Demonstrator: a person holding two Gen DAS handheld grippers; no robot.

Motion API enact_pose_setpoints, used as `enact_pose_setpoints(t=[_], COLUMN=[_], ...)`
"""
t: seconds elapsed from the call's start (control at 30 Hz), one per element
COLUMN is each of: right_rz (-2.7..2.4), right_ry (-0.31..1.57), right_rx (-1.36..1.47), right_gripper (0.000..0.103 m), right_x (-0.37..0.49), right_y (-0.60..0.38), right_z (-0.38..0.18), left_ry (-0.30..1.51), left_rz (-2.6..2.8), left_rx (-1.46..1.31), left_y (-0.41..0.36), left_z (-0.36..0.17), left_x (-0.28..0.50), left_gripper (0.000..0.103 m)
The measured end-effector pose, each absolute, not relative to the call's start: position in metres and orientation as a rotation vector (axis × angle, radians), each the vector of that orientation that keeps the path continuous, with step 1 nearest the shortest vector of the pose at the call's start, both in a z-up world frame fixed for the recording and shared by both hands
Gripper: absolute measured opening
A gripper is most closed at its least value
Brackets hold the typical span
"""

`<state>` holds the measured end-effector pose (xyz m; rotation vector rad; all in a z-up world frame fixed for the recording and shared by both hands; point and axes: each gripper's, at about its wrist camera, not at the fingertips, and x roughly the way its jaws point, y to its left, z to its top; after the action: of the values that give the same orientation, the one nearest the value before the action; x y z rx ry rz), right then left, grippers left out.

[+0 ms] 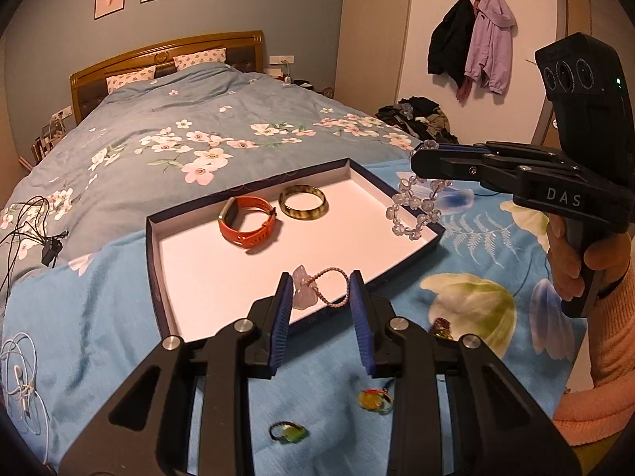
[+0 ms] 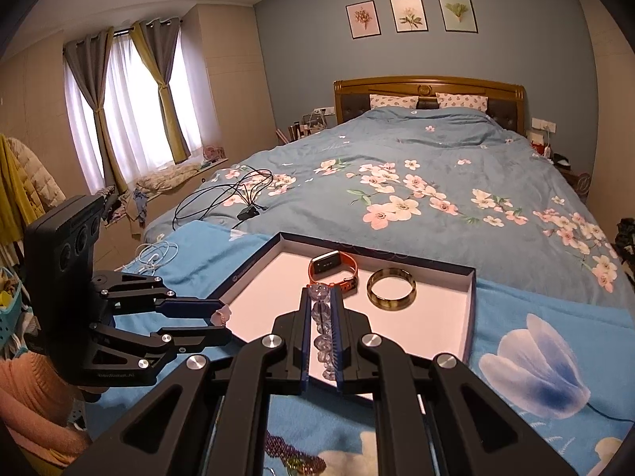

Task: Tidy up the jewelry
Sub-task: 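Carry the pink and crystal bracelets with both tools into the white tray box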

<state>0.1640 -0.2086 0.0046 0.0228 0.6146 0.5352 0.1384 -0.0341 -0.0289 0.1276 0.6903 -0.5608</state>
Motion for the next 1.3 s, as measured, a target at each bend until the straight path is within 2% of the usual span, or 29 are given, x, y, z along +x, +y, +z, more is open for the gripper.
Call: enact_pose_setpoints(t=[1.3], right_rz=[0.522], right_ry=[0.76], right_rx=[0.102], right_gripper=[0.008], right_x=[0.248], right_y=[-0.189], right_z=[-0.043], left_ry=[0.812], left_rz=[-0.476], left_rx=[0.157], left_y=[-0.051], left_z=[-0.073], left_x=[0.238], left_gripper=[0.03])
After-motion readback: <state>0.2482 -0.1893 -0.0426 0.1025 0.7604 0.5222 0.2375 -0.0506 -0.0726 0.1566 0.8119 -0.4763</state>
